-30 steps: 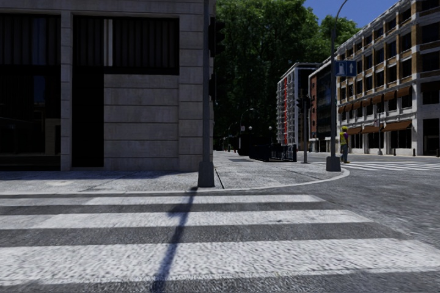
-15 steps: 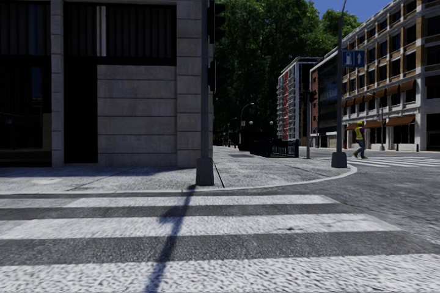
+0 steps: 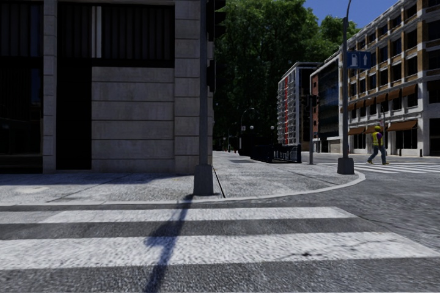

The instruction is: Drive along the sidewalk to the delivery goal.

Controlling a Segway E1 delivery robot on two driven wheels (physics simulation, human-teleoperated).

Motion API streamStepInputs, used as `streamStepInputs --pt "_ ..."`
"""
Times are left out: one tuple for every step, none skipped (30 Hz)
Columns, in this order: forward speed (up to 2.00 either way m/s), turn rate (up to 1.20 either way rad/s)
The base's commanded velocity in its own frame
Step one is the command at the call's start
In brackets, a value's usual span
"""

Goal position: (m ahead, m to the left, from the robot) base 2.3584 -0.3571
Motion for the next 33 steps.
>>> streamStepInputs --pt "0.80 0.00" --pt "0.80 0.00" --pt "0.80 0.00" --pt "0.80 0.00" --pt "0.80 0.00" --pt "0.80 0.00" --pt "0.80 0.00" --pt "0.80 0.00" --pt "0.80 0.00" --pt "0.80 0.00" --pt "0.80 0.00" --pt "0.80 0.00" --pt "0.80 0.00" --pt "0.80 0.00" --pt "0.80 0.00" --pt "0.80 0.00" --pt "0.80 0.00" --pt "0.80 0.00" --pt "0.80 0.00" --pt "0.80 0.00" --pt "0.80 0.00" --pt "0.80 0.00" --pt "0.80 0.00" --pt "0.80 0.00" --pt "0.80 0.00" --pt "0.80 0.00" --pt "0.80 0.00" --pt "0.80 0.00" --pt "0.80 0.00" --pt "0.80 0.00" --pt "0.80 -0.02" --pt "0.80 -0.11" --pt "0.80 -0.11"
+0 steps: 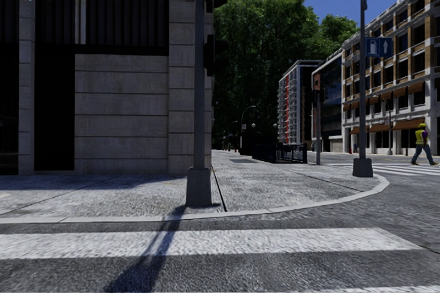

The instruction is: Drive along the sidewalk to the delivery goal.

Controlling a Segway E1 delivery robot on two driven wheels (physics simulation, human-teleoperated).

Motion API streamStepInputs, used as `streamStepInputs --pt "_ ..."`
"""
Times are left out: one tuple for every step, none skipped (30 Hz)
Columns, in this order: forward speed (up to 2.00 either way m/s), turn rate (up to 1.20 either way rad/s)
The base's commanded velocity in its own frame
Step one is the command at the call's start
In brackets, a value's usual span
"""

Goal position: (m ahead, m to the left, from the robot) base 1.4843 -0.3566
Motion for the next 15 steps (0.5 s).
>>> streamStepInputs --pt "0.80 -0.18" --pt "0.80 -0.20" --pt "0.80 -0.20" --pt "0.80 -0.20" --pt "0.80 -0.20" --pt "0.80 -0.20" --pt "0.80 -0.20" --pt "0.80 -0.19" --pt "0.80 -0.19" --pt "0.80 -0.18" --pt "0.80 -0.10" --pt "0.80 -0.01" --pt "0.80 -0.01" --pt "0.80 0.00" --pt "0.80 0.00"
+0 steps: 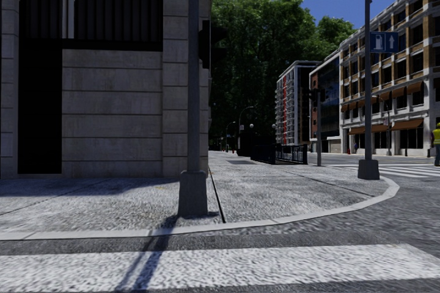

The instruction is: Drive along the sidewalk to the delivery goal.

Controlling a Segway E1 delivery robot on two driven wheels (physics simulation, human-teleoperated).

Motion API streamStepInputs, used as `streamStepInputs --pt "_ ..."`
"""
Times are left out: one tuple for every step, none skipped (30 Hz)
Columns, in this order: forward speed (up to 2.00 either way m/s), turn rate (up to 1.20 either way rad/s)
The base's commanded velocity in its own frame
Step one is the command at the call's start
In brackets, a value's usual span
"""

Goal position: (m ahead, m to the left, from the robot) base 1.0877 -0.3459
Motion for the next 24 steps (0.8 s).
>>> streamStepInputs --pt "0.80 0.00" --pt "0.80 0.00" --pt "0.80 0.00" --pt "0.80 0.00" --pt "0.80 0.00" --pt "0.80 -0.01" --pt "0.80 -0.02" --pt "0.80 -0.02" --pt "0.80 -0.02" --pt "0.80 -0.04" --pt "0.80 -0.04" --pt "0.80 -0.06" --pt "0.80 -0.06" --pt "0.80 -0.06" --pt "0.80 -0.07" --pt "0.80 -0.07" --pt "0.79 -0.07" --pt "0.79 -0.07" --pt "0.79 -0.05" --pt "0.79 0.00" --pt "0.79 0.00" --pt "0.76 0.00" --pt "0.73 0.00" --pt "0.73 0.00"
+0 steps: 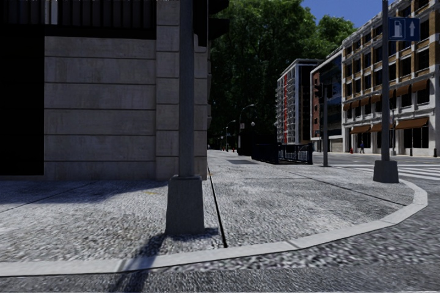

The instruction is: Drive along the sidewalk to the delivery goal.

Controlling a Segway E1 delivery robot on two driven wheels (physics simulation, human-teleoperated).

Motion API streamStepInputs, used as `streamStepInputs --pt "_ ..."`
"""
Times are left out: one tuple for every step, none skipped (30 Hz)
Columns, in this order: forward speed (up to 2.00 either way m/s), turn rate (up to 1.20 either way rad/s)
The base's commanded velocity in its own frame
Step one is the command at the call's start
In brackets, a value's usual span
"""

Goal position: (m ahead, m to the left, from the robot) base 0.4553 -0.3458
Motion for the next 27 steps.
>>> streamStepInputs --pt "0.72 0.00" --pt "0.59 0.00" --pt "0.59 0.00" --pt "0.00 0.00" --pt "0.00 0.00" --pt "0.00 0.00" --pt "0.00 0.00" --pt "0.00 0.00" --pt "0.00 0.00" --pt "0.00 0.00" --pt "0.00 0.00" --pt "0.00 0.00" --pt "0.00 0.00" --pt "0.00 0.00" --pt "0.00 0.00" --pt "0.00 0.00" --pt "0.00 0.00" --pt "0.00 0.00" --pt "0.00 0.00" --pt "0.00 0.00" --pt "0.00 0.00" --pt "0.00 0.00" --pt "0.00 0.00" --pt "0.00 0.00" --pt "0.00 0.00" --pt "0.00 0.00" --pt "0.00 0.00"
